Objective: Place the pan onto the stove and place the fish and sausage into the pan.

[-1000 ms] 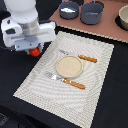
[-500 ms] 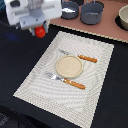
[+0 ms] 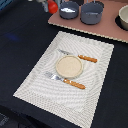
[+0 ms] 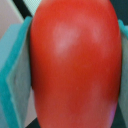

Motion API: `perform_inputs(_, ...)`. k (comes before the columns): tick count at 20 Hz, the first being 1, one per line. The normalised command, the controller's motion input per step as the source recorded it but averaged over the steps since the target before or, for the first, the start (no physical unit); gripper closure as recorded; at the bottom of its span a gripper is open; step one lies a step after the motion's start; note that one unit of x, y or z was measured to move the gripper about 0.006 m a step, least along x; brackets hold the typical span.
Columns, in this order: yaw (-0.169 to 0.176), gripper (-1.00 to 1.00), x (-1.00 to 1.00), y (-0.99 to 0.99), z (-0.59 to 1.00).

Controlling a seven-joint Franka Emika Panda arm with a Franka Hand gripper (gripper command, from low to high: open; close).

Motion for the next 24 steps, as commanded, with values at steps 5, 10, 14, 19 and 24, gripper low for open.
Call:
perform_inputs(5,0.000,1.00,0.36,0.96,-0.03)
perform_inputs(10,0.000,1.00,0.41,0.95,0.00)
perform_inputs(14,0.000,1.00,0.51,0.87,0.00)
perform_inputs(19,0.000,1.00,0.53,0.66,-0.05)
perform_inputs(24,0.000,1.00,0.42,0.47,-0.21)
